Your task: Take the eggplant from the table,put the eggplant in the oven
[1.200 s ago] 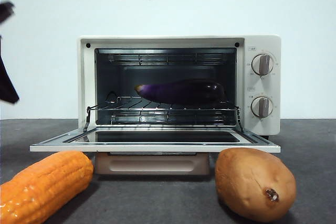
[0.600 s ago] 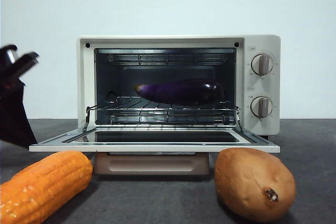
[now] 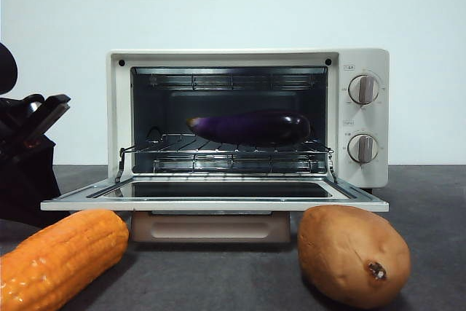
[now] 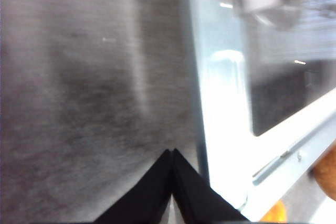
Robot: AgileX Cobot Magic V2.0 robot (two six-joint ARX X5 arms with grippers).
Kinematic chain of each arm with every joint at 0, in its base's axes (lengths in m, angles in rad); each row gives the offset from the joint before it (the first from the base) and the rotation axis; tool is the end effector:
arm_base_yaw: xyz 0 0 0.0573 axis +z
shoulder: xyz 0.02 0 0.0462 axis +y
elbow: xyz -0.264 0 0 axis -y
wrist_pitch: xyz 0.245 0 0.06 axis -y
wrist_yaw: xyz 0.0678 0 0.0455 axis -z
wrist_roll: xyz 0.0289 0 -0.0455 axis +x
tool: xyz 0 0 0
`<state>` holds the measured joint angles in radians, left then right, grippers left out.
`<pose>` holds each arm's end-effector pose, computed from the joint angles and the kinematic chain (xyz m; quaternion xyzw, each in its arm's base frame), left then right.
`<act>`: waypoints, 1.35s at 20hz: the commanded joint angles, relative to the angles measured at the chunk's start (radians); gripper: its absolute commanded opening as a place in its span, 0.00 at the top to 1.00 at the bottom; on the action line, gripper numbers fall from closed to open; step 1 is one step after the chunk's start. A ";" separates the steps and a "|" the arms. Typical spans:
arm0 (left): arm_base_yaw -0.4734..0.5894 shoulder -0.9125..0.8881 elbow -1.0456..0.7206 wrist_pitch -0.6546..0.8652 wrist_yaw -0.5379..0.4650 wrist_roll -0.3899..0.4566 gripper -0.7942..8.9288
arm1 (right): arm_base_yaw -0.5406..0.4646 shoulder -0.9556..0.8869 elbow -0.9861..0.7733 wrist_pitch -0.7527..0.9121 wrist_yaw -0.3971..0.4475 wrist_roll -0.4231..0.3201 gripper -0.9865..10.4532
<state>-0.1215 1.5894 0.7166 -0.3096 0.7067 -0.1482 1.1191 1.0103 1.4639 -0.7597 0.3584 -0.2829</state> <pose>0.2581 -0.0504 0.1352 -0.2166 0.5569 -0.2936 0.7461 0.0807 0.1432 0.4598 -0.2310 0.0599 0.3791 0.8940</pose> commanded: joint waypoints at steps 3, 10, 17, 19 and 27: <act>0.005 0.015 0.008 0.040 0.133 0.002 0.91 | 0.014 0.000 0.024 -0.005 -0.003 0.013 0.91; 0.041 0.015 0.012 0.090 0.250 -0.005 0.91 | 0.014 0.000 0.024 -0.015 -0.003 0.013 0.91; 0.084 0.015 0.060 0.204 0.371 -0.122 0.91 | 0.014 0.001 0.023 -0.077 -0.008 0.020 0.91; 0.088 0.015 0.093 0.239 0.393 -0.163 0.91 | 0.014 0.002 0.023 -0.112 -0.045 0.032 0.91; 0.089 0.011 0.282 0.302 0.416 -0.293 0.91 | 0.011 0.053 0.021 -0.270 -0.187 0.059 0.91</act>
<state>-0.0311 1.5913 0.9710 -0.0101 1.1122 -0.4034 1.1191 1.0466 1.4639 -1.0233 0.1768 -0.2447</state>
